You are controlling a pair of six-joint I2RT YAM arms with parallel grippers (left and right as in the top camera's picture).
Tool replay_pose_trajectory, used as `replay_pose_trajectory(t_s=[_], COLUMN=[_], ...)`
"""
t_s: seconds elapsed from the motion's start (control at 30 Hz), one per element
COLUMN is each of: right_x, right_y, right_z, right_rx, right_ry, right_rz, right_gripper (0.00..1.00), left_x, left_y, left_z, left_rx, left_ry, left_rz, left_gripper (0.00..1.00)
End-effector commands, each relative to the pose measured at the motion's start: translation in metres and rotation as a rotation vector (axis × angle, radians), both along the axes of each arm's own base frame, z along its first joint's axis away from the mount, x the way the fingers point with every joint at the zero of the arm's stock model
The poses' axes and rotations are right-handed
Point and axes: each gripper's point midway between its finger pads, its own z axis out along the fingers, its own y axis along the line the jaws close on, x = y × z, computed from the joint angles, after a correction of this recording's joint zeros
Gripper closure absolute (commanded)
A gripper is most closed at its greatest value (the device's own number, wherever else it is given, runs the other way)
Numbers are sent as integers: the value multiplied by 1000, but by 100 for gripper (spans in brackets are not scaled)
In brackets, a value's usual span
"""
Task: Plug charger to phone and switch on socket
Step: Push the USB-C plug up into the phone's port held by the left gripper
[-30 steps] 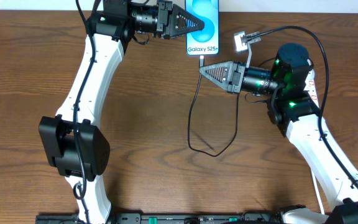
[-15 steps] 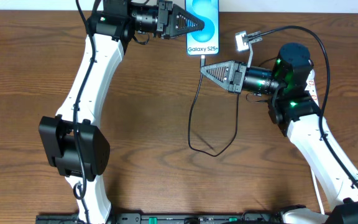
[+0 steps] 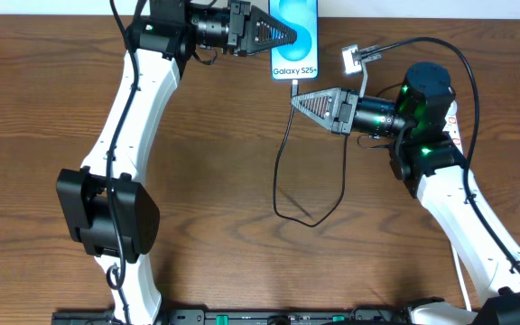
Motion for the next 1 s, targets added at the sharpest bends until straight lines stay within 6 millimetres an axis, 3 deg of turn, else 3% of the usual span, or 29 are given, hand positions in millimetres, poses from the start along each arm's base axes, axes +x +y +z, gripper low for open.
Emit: replay_pose_trajectory(t_s=[0.0,0.97], right_x=[3,9], right_y=[-5,-6], right_z=[6,12], right_rx=[5,0], right_ry=[-9,-10], right_rz=[-24,-52], right_gripper=[99,98], left_x=[-10,-10], left_y=[-2,-2], left_z=[13,13], left_rx=[-24,-25], left_ry=[-52,-59], left_rz=[-40,-40], left_gripper=[93,92])
